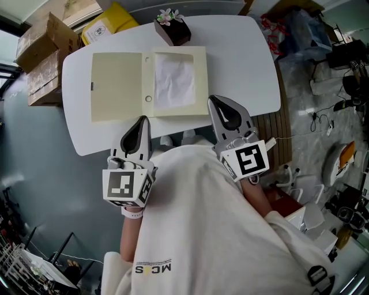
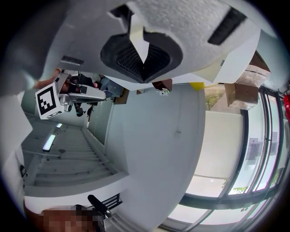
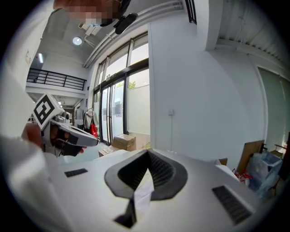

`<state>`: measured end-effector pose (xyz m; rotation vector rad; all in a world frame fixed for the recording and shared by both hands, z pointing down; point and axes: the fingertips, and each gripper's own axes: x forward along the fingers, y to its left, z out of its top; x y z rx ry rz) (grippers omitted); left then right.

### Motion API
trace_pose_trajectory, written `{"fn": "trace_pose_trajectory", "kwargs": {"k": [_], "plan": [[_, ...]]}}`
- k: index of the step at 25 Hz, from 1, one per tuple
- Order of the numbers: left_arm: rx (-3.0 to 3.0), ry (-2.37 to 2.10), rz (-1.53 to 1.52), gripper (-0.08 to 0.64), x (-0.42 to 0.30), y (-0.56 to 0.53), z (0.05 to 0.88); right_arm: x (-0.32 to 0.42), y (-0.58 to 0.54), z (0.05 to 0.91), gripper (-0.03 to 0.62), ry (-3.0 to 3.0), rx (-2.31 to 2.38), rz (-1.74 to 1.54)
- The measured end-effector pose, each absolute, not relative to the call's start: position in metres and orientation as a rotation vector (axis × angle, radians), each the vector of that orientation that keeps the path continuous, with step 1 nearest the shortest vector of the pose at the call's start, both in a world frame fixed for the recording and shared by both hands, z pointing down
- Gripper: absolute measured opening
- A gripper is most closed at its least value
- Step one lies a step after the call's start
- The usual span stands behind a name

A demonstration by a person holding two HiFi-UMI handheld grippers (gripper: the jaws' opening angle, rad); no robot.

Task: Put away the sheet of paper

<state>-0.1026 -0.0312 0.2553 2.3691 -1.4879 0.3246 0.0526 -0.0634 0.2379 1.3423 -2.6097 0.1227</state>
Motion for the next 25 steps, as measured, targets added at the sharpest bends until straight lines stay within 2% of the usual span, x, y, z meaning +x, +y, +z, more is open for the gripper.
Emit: {"fn": "trace_pose_trajectory", "kwargs": {"k": [25], "plan": [[2.408,-1.435,0.303,0.025,-0.0942,-0.0332,0.2502,0.0527,-0.0615,0.2427,0.014,-2.549,1.341,0.083]]}}
